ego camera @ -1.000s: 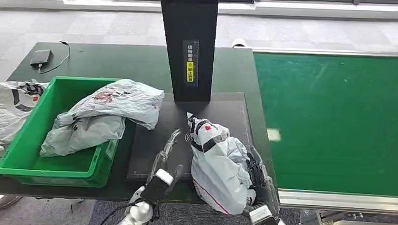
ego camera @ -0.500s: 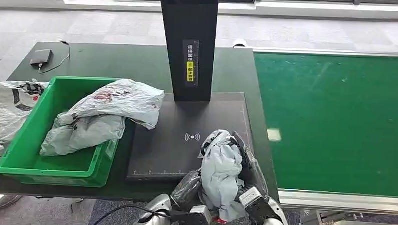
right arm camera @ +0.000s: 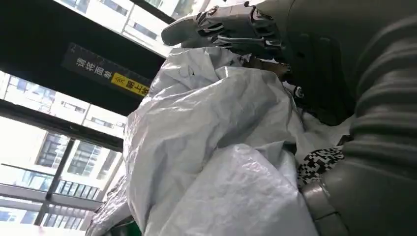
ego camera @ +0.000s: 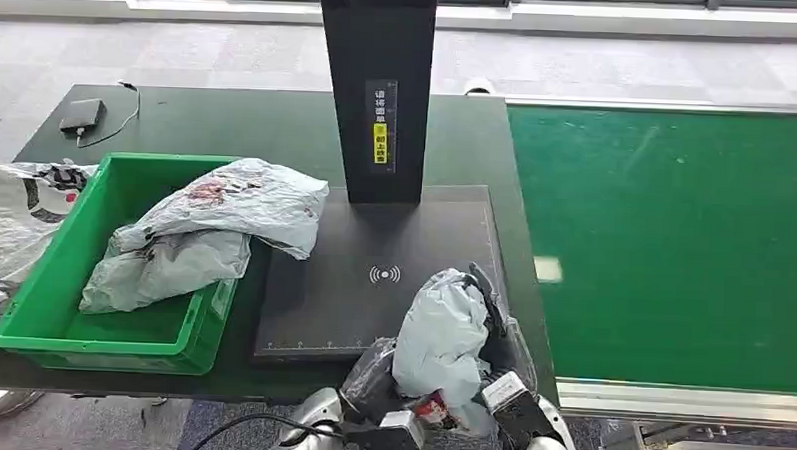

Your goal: Moved the parcel from conveyor to table for the left to box.

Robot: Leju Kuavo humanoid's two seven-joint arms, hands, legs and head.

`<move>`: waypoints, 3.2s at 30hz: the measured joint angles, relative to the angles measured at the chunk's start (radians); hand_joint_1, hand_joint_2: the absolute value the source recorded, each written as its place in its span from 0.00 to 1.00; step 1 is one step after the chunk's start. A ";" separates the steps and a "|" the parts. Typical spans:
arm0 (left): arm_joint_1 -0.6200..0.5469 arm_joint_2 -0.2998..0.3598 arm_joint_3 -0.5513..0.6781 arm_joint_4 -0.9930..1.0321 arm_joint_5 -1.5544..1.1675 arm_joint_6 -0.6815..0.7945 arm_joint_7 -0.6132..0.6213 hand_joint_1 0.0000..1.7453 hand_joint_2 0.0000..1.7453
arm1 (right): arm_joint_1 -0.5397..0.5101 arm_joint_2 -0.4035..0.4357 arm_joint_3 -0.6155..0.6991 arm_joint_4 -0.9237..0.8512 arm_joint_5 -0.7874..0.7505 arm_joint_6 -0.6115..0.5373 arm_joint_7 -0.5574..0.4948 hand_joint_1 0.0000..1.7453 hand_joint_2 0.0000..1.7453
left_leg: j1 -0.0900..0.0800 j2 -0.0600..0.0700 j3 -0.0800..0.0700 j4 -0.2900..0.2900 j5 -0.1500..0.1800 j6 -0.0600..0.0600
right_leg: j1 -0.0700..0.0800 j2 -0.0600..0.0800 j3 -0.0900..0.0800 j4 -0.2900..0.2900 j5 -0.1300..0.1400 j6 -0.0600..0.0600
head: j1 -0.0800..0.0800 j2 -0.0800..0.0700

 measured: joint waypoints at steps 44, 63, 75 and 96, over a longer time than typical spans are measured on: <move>0.352 0.143 0.255 -1.070 -0.379 0.408 0.169 1.00 1.00 | 0.234 0.005 -0.095 -0.232 0.027 -0.048 -0.002 0.00 1.00 | 0.000 0.000 0.000 0.000 -0.002 -0.001 | 0.000 0.000 0.000 0.000 -0.003 -0.001 | 0.000 0.000; 0.060 0.286 0.461 -1.099 -0.428 0.344 0.394 1.00 1.00 | 0.241 0.038 -0.136 -0.254 0.031 0.004 -0.001 0.00 1.00 | 0.001 -0.001 0.000 0.000 0.000 -0.003 | 0.001 -0.001 0.000 0.001 -0.002 -0.003 | 0.000 0.000; -0.356 0.503 0.768 -0.628 -0.513 0.259 0.529 1.00 1.00 | 0.175 0.039 -0.134 -0.206 0.001 0.031 -0.001 0.00 1.00 | 0.006 0.002 -0.001 -0.001 0.005 -0.009 | 0.005 0.003 -0.004 0.005 0.003 -0.010 | 0.000 0.000; -0.370 0.520 0.798 -0.541 -0.507 0.260 0.529 1.00 1.00 | 0.172 0.039 -0.133 -0.194 0.000 0.032 -0.001 0.00 1.00 | 0.006 0.002 -0.002 -0.001 0.005 -0.010 | 0.005 0.003 -0.005 0.005 0.003 -0.010 | 0.000 0.000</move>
